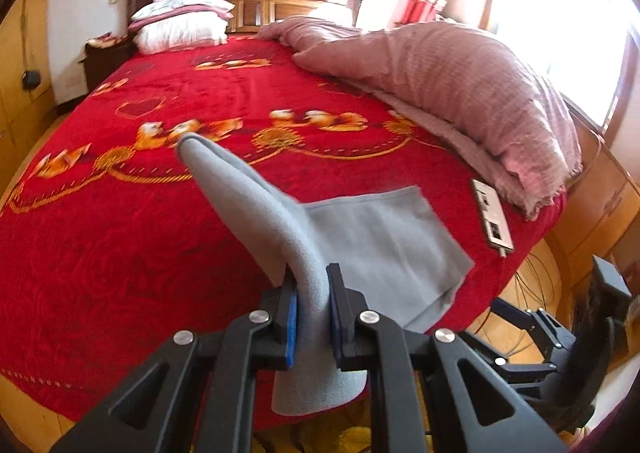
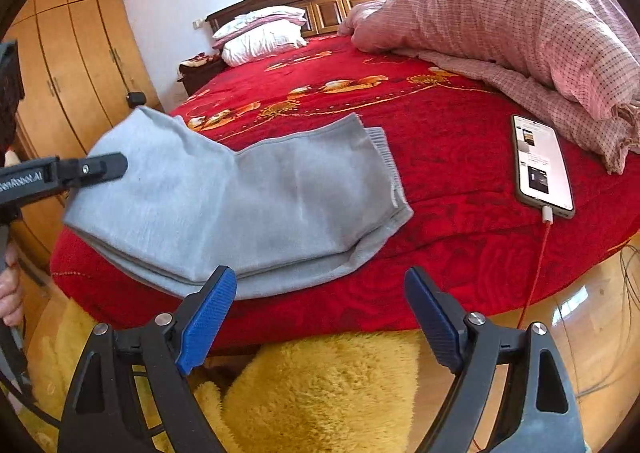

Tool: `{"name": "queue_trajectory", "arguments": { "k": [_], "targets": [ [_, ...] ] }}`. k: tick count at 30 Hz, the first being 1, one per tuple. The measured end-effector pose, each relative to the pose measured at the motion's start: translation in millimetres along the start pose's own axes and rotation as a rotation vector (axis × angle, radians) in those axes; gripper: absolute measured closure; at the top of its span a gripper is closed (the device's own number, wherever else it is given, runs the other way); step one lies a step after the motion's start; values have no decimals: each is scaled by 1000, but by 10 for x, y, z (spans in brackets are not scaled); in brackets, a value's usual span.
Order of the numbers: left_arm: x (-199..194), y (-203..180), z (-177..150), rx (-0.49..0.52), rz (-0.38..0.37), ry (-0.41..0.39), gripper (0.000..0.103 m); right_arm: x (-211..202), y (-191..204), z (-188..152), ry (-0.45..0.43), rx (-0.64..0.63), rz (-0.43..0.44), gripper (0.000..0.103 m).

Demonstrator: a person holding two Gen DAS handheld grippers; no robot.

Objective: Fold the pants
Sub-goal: 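Grasp the folded pants end with the left gripper and fold it over, then open the left gripper and release the folded bundle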

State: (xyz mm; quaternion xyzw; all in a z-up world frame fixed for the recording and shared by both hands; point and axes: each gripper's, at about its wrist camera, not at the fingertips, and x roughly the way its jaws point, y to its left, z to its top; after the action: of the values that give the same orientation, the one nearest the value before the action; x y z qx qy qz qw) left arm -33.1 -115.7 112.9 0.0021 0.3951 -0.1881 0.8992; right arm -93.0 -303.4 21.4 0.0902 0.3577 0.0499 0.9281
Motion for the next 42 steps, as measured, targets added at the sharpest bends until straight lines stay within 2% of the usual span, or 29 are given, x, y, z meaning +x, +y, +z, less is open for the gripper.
{"name": "queue_trajectory", "arguments": {
  "k": [9, 20, 24, 29, 33, 35, 39, 42],
  "targets": [
    [234, -321, 247, 63, -85, 47, 90, 7, -122, 128, 23, -17, -38, 14],
    [1007, -824, 285, 178, -160, 188, 90, 62, -204, 131, 62, -29, -77, 14],
    [1237, -867, 232, 181, -165, 242, 90, 82, -220, 124, 77, -27, -84, 14],
    [1302, -848, 238, 150, -181, 255, 87, 103, -220, 159, 95, -35, -91, 15],
    [1208, -829, 275, 139, -193, 238, 77, 90, -212, 243, 86, -46, -96, 14],
    [1133, -784, 308, 130, -187, 224, 66, 77, -201, 287, 80, -45, -94, 14],
    [958, -645, 365, 119, -174, 190, 60, 74, -169, 346, 72, -40, -85, 15],
    [858, -480, 379, 102, -121, 163, 55, 88, -109, 413, 67, -40, -72, 15]
  ]
}}
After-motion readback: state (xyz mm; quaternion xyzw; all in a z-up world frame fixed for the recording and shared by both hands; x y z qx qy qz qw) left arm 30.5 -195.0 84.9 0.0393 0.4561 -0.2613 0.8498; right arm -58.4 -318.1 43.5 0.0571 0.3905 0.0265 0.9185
